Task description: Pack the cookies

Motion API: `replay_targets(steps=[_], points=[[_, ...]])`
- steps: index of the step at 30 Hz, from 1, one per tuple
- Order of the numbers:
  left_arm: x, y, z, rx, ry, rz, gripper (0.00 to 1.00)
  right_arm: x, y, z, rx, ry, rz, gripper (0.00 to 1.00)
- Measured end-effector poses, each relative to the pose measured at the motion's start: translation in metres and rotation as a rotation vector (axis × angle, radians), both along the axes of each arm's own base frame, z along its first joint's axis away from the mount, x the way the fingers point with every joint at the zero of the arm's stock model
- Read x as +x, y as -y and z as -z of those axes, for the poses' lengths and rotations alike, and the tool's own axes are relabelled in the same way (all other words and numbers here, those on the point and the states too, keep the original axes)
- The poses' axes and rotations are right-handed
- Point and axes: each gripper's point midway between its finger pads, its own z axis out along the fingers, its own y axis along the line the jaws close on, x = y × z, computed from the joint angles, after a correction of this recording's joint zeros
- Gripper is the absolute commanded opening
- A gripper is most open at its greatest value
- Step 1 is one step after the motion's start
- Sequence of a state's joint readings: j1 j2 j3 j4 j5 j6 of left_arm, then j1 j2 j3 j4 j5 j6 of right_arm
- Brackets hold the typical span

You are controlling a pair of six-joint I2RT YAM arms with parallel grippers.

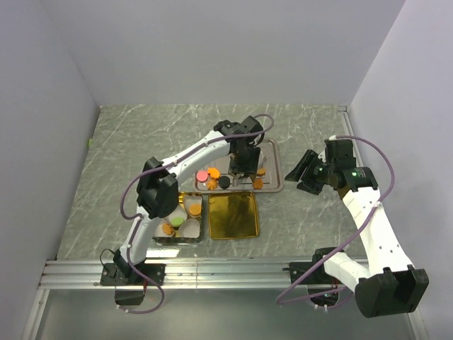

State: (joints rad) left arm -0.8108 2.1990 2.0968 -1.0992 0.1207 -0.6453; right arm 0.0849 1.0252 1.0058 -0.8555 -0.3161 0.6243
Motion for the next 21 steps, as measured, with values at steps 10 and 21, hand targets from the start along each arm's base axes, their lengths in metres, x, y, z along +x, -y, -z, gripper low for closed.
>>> replay_targets(steps=[10,21], points=[[-0.016,0.005,0.022,0.058,-0.024,0.084,0.58,-0.002,0.002,0.005,-0.001,-0.016,0.012,0.61],[-0.011,0.008,0.036,0.138,0.012,0.114,0.58,-0.002,0.003,0.006,-0.001,-0.018,0.014,0.61]])
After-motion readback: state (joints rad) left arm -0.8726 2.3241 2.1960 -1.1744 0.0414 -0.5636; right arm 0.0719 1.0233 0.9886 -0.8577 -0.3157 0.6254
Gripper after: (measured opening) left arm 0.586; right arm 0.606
